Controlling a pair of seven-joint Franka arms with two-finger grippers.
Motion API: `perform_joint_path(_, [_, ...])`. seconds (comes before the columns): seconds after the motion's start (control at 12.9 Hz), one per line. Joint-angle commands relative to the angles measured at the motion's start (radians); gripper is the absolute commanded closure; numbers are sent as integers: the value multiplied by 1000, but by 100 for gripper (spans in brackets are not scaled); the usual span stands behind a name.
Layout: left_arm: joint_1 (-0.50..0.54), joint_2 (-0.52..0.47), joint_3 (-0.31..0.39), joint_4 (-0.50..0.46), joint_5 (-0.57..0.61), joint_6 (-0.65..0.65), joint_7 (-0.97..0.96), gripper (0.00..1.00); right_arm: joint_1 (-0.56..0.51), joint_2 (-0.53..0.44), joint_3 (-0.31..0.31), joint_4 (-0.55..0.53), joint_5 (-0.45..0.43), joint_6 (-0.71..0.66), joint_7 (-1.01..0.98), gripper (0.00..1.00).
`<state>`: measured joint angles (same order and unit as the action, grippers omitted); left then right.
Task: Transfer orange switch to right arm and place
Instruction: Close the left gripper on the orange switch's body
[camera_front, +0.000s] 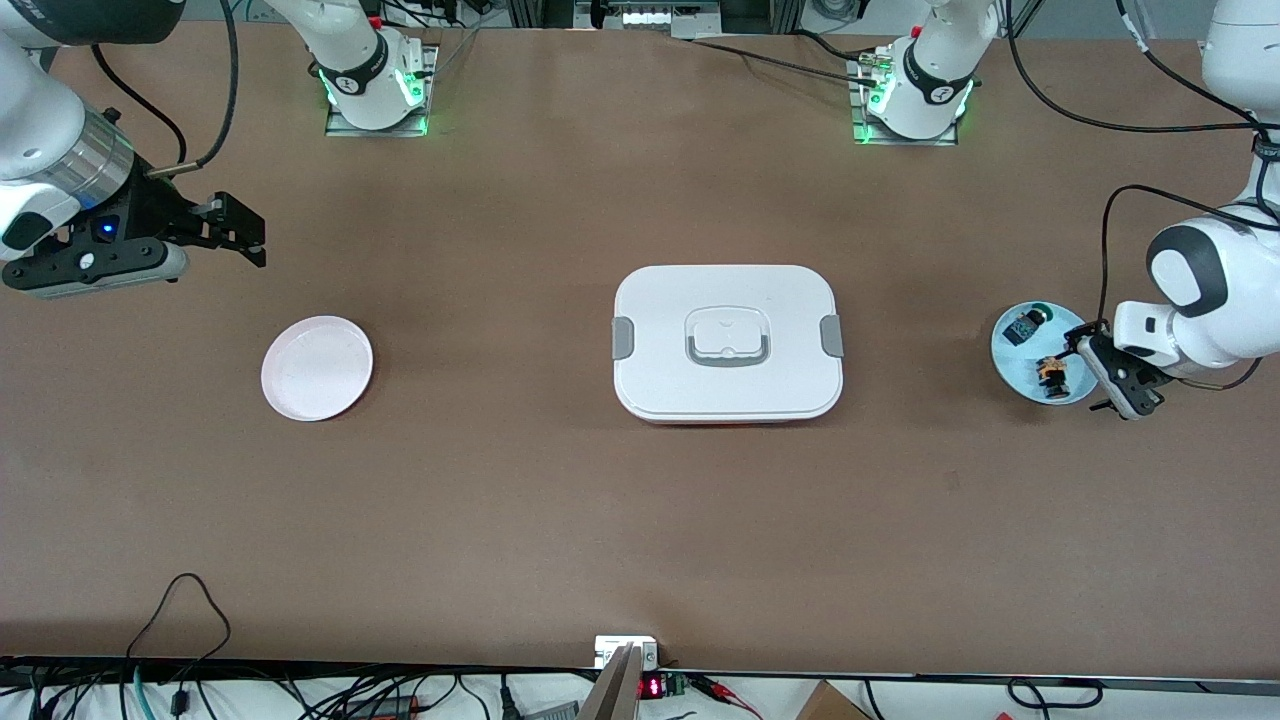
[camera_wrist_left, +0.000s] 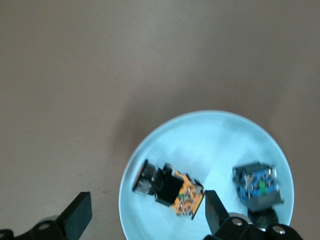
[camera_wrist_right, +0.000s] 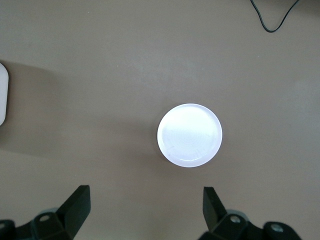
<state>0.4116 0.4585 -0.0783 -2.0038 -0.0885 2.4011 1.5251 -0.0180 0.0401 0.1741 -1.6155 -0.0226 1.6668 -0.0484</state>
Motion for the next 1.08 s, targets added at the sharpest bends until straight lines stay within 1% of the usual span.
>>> perform_joint_path(0.0, [26,-5,-6,-38,-4,24,121,0,-5,1,7,11,4,-2,9,0])
perform_joint_path(0.15, [30,18,-8,-43,-5,29,144,0,-5,1,5,11,4,-4,9,0])
perform_joint_path(0.31, [30,20,-24,-62,-8,29,177,0,-5,1,5,11,4,-4,9,0])
perform_joint_path(0.54, [33,22,-28,-67,-10,29,190,0,-5,1,5,11,4,-6,9,0])
perform_joint_path(0.7, [38,22,-29,-63,-8,32,194,0,-5,1,7,11,4,-2,9,0])
perform_joint_path(1.01, [35,12,-48,-44,-8,38,279,0,-2,-2,10,11,4,-2,9,0])
